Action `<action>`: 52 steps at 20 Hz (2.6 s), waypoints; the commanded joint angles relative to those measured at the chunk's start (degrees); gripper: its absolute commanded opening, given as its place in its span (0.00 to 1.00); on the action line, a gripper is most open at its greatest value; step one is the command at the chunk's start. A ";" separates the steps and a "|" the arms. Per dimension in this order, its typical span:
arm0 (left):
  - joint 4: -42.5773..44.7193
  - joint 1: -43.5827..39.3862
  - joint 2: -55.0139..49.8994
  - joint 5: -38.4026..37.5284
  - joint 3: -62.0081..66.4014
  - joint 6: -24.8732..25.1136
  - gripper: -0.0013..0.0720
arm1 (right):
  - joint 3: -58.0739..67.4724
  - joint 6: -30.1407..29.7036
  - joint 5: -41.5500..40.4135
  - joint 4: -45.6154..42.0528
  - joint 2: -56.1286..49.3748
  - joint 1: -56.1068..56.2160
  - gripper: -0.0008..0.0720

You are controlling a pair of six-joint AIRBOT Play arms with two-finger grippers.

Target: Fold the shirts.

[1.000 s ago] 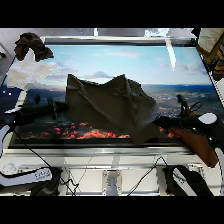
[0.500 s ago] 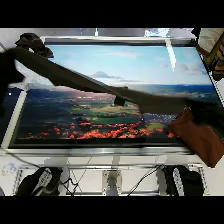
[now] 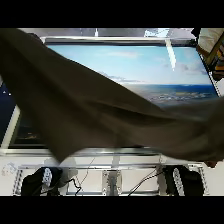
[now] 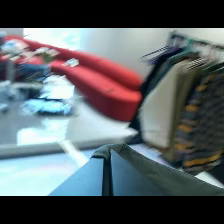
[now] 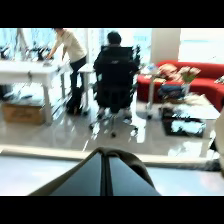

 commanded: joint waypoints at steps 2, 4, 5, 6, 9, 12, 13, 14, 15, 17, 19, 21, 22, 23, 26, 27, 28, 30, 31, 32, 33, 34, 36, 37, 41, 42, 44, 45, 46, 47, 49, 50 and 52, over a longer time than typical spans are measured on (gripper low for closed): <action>20.28 0.02 -1.40 -1.27 -0.17 -9.27 0.04 | -0.74 -7.74 2.10 10.10 -14.14 0.04 0.03; 20.24 0.00 -3.74 -1.20 -3.48 -9.27 0.04 | -2.62 -9.49 2.16 11.87 -21.90 0.04 0.03; 20.20 -0.04 -5.49 -1.14 -5.42 -9.27 0.04 | -3.63 -10.93 2.16 13.51 -25.99 0.07 0.03; 20.20 -0.09 -7.41 -0.81 -7.28 -9.25 0.04 | -4.61 -12.15 1.97 14.99 -29.77 0.07 0.03; 20.22 -0.70 -15.10 0.98 -12.09 -7.78 0.04 | -7.61 -16.61 -0.68 18.21 -41.18 1.57 0.03; 20.26 -5.86 -24.41 10.10 -12.74 -5.40 0.04 | -7.98 -19.80 -7.72 18.12 -52.50 6.36 0.03; 20.31 -8.11 -27.34 15.32 -12.72 -5.16 0.04 | -7.98 -20.63 -11.23 18.12 -55.84 8.24 0.03; 20.92 -10.27 -30.21 20.50 -12.72 -5.18 0.04 | -7.96 -21.20 -15.26 18.14 -58.93 9.86 0.03; 21.49 -12.24 -33.42 25.18 -12.70 -5.20 0.04 | -7.96 -21.40 -20.11 18.10 -61.96 11.54 0.03; 21.55 -14.49 -39.58 30.51 -12.68 -5.18 0.04 | -7.91 -22.97 -28.83 18.12 -66.75 13.64 0.03; 21.55 -15.54 -44.39 32.54 -12.68 -5.18 0.04 | -7.85 -22.99 -33.53 18.27 -69.81 14.25 0.03; 21.79 -15.80 -46.86 33.46 -12.68 -5.16 0.04 | -7.85 -23.71 -33.73 18.08 -70.93 14.19 0.03; 22.08 -15.80 -47.28 33.88 -12.70 -5.16 0.04 | -7.85 -24.17 -33.42 17.81 -70.93 14.14 0.03; 23.04 -15.80 -47.34 33.81 -12.68 -5.18 0.04 | -7.85 -24.15 -32.83 17.90 -70.93 14.14 0.03; 25.66 -15.78 -47.34 29.64 -12.68 -5.46 0.04 | -7.85 -23.96 -27.26 17.77 -70.93 14.08 0.03; 27.34 -15.76 -47.34 27.80 -12.68 -6.16 0.04 | -7.85 -23.39 -24.83 16.83 -70.86 14.08 0.03; 29.42 -15.72 -47.32 26.16 -12.68 -8.35 0.04 | -7.85 -20.48 -22.69 14.38 -70.66 14.08 0.03; 34.18 -15.67 -47.32 23.89 -12.68 -12.72 0.04 | -7.85 -12.96 -19.71 6.78 -70.03 14.08 0.03; 36.57 -15.67 -47.32 22.49 -12.70 -14.67 0.04 | -7.87 -10.49 -17.86 3.26 -69.57 14.08 0.03; 38.93 -15.67 -47.32 20.52 -12.70 -16.37 0.04 | -7.87 -8.85 -15.47 0.63 -69.09 14.08 0.03; 41.03 -15.67 -47.32 18.69 -12.70 -17.70 0.04 | -7.87 -8.59 -12.98 -0.81 -68.74 14.10 0.03; 43.25 -15.67 -47.32 16.87 -12.74 -19.54 0.04 | -7.87 -8.59 -10.03 -1.55 -68.65 14.08 0.03; 47.95 -15.67 -47.32 14.12 -12.76 -22.75 0.04 | -8.44 -8.57 -5.29 -2.01 -68.65 14.10 0.03; 50.14 -15.67 -47.32 13.31 -12.87 -23.91 0.04 | -9.09 -8.44 -3.96 -2.16 -68.65 14.10 0.03; 54.69 -15.67 -47.34 9.92 -13.20 -25.18 0.04 | -13.99 -7.26 -2.86 -2.14 -68.65 14.16 0.04; 54.75 -15.67 -47.34 9.22 -13.53 -25.16 0.04 | -15.23 -7.15 -2.80 -2.14 -68.65 14.21 0.04; 54.71 -15.69 -47.45 9.14 -14.56 -25.16 0.04 | -17.20 -6.45 -2.67 -2.14 -68.65 14.21 0.04; 54.64 -15.67 -47.67 8.92 -14.67 -25.16 0.04 | -17.70 -5.55 -2.62 -2.25 -68.65 14.21 0.04; 54.05 -15.69 -48.00 8.83 -14.67 -25.18 0.04 | -17.90 -5.49 -2.56 -2.25 -68.65 14.21 0.04; 53.48 -15.69 -48.17 8.96 -14.64 -25.18 0.05 | -17.88 -5.46 -2.62 -2.32 -68.65 14.21 0.04; 52.41 -15.69 -48.17 9.68 -14.64 -25.16 0.08 | -17.86 -4.76 -2.58 -2.14 -68.59 14.21 0.08; 52.28 -15.69 -48.17 10.29 -14.64 -25.16 0.45 | -17.86 -4.22 -2.36 -1.99 -68.26 14.21 0.19; 51.47 -15.67 -48.17 11.23 -14.47 -25.57 0.98 | -17.84 -4.26 -1.33 -1.51 -66.55 14.21 0.42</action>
